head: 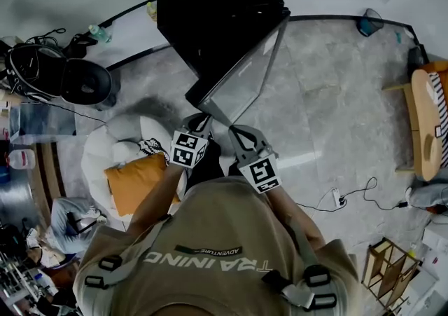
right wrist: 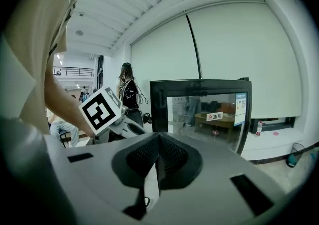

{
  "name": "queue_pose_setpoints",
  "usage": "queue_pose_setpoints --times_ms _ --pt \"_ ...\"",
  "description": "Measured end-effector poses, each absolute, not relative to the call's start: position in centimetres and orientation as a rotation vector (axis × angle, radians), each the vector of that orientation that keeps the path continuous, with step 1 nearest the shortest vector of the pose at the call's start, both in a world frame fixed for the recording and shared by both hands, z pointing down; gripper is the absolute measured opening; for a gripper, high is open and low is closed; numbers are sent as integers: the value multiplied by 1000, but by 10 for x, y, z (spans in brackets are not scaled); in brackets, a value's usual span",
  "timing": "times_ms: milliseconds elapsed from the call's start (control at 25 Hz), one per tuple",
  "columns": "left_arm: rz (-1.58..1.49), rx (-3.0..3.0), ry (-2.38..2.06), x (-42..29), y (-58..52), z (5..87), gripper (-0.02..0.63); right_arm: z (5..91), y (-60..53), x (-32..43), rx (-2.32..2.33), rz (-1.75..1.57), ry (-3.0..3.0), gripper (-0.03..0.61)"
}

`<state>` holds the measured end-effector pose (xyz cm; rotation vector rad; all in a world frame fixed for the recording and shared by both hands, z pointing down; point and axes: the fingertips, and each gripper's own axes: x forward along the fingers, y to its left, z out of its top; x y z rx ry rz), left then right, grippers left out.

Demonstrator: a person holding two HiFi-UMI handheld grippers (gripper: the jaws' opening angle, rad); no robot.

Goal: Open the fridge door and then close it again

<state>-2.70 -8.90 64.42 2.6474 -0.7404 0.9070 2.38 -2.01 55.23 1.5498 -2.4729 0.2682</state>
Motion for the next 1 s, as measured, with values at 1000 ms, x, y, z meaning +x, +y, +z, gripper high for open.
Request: queue_pose_setpoints --times_ms 1000 --pt "851 2640 -532 -13 -70 650 38 547 9 7 1783 323 -2269 -5"
